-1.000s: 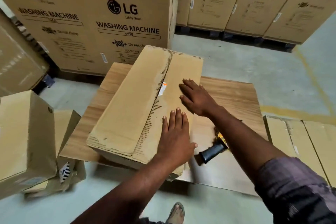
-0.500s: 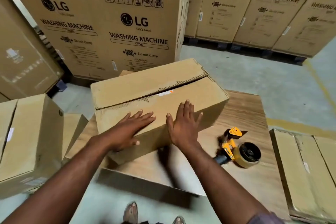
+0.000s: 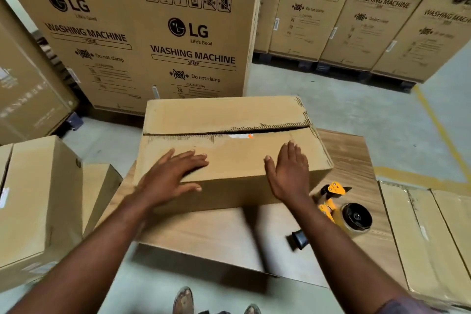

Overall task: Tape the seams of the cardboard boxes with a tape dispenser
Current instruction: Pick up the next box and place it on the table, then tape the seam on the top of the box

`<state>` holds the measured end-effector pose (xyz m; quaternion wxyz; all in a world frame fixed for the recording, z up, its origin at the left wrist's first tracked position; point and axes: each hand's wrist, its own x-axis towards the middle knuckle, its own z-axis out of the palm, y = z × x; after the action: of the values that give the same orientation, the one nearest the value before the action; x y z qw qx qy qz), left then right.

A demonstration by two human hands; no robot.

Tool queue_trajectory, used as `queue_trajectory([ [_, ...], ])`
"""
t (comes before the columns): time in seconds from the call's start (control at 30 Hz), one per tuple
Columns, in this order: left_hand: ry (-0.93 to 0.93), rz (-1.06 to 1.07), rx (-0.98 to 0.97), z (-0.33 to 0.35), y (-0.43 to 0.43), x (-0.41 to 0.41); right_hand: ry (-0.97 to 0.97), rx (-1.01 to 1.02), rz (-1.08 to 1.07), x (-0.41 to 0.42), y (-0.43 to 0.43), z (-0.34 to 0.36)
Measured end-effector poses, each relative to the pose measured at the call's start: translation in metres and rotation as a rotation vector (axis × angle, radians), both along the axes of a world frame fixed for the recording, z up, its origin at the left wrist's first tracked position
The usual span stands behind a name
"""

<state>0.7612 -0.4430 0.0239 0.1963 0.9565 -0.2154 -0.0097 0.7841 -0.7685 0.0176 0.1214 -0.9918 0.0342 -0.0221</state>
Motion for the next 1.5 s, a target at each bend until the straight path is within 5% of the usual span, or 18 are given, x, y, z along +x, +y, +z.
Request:
queue_trajectory([
  [0.13,0.142,0.025,-0.069,0.007,0.025,0.027,0.003,0.006,-0.049,-0.025,0.027,-0.007],
  [0.53,0.110,0.106,-0.130,0.005,0.013,0.037,-0.129,0.059,-0.143,-0.059,0.001,-0.014],
  [0.63,-0.102,0.217,-0.218,0.004,-0.032,0.010,-0.223,0.158,-0.195,-0.082,-0.030,-0.020],
  [0.73,-0.224,0.055,-0.367,-0.004,-0.108,-0.032,-0.211,0.293,-0.380,-0.099,-0.061,-0.029],
  [0.93,0.301,-0.193,-0.370,-0.059,-0.250,-0.051,0.071,0.514,-0.558,-0.125,-0.106,-0.060],
  [1.23,0.734,0.178,-0.219,-0.108,-0.350,-0.044,0.198,0.790,-0.696,-0.124,-0.130,-0.083],
  [1.5,1.228,0.293,-0.505,-0.115,-0.399,-0.074,0.352,1.003,-1.046,-0.123,-0.179,-0.120],
])
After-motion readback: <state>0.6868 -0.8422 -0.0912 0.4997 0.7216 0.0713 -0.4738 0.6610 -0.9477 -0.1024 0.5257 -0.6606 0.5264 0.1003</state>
